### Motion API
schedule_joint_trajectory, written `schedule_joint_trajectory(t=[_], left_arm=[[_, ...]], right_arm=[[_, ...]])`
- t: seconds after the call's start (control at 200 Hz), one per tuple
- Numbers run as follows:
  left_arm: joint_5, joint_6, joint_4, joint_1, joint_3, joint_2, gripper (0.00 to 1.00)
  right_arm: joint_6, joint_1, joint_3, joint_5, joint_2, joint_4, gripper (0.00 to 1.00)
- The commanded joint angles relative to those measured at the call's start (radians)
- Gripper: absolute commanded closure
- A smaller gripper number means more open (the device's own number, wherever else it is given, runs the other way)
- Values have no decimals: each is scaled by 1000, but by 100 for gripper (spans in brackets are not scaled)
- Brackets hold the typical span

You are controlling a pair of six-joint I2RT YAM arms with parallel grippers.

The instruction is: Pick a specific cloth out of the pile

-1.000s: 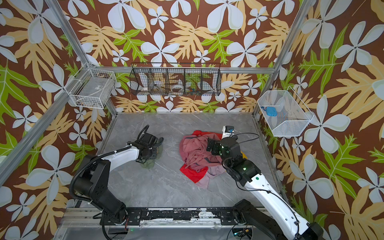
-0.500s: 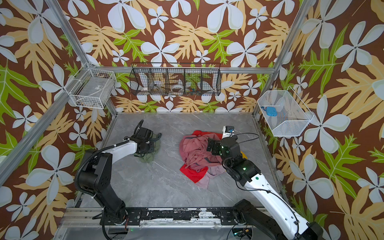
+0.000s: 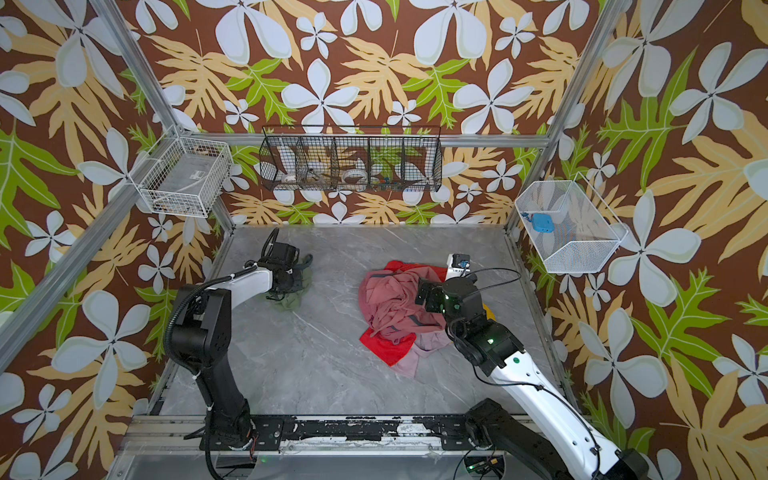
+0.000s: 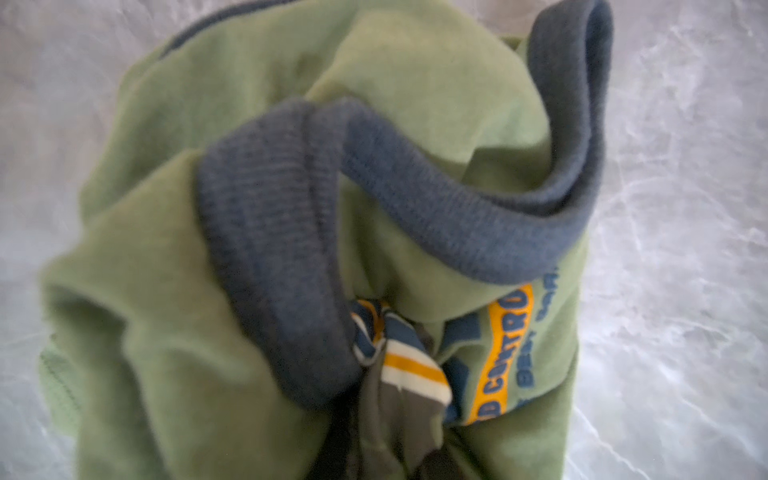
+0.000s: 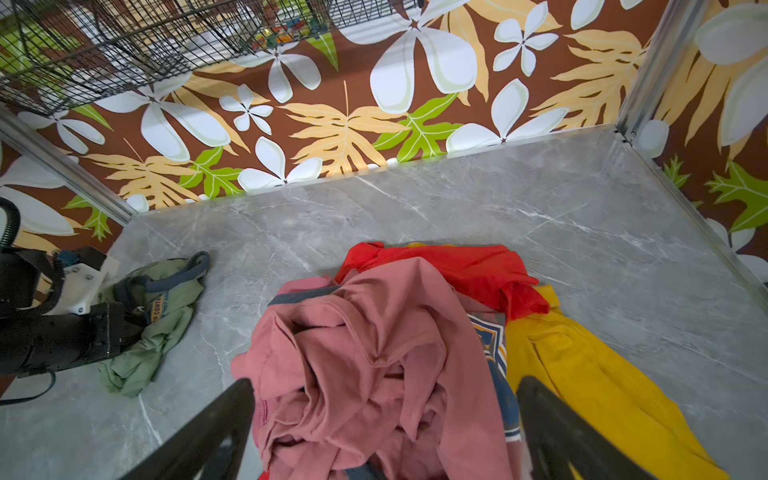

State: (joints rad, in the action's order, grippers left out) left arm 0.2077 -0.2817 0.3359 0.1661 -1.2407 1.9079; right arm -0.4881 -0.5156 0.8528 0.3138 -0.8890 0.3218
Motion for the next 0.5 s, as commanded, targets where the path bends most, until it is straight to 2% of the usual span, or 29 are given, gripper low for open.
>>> schedule_joint_trajectory(t=[0.0, 0.145, 0.275, 0.37, 0.495], left_arm=[[5, 23, 26, -4, -21, 33, 87], [-4, 24, 22, -6, -29, 49, 87], [-4, 21, 10, -7, -20, 43, 81], [-2, 17, 9, -7, -19, 36, 67], [-15, 12, 1, -7, -7, 16, 43]], right_arm=[[39, -1, -10, 25, 12, -5, 2], [70, 0, -23, 31, 34, -9, 1], [95, 10, -37, 19, 49, -24, 0], [114, 25, -48, -2, 55, -31, 0], [146, 42, -60, -10, 61, -34, 0]])
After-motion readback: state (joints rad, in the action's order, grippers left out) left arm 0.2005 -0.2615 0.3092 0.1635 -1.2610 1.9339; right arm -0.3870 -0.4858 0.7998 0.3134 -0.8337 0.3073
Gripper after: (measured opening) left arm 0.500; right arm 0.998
